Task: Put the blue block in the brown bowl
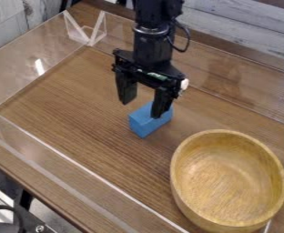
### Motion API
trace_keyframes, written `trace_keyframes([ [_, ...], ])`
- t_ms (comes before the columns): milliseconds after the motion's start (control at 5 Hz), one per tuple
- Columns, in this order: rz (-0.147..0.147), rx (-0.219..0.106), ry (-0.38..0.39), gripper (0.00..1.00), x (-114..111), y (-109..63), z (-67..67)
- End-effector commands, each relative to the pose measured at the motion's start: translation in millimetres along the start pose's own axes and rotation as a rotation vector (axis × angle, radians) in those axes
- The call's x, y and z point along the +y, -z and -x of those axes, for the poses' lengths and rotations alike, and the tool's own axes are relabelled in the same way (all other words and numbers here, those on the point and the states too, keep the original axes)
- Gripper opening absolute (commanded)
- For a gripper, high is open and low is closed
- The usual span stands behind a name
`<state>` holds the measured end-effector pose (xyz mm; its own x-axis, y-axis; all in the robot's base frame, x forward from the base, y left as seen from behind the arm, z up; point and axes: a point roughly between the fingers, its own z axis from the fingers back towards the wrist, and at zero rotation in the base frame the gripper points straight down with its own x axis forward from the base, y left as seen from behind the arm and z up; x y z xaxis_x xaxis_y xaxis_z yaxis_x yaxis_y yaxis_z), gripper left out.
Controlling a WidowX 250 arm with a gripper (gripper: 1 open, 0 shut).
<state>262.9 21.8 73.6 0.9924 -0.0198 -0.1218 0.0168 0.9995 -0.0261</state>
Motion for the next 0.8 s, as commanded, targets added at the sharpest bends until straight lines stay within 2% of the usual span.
trace_keyframes([
  [0,-0.004,-0.031,0.000,1.00,5.1,-3.8,-4.5],
  [600,-0.010,-0.033,-0.005,1.00,10.6,2.2,-7.9],
])
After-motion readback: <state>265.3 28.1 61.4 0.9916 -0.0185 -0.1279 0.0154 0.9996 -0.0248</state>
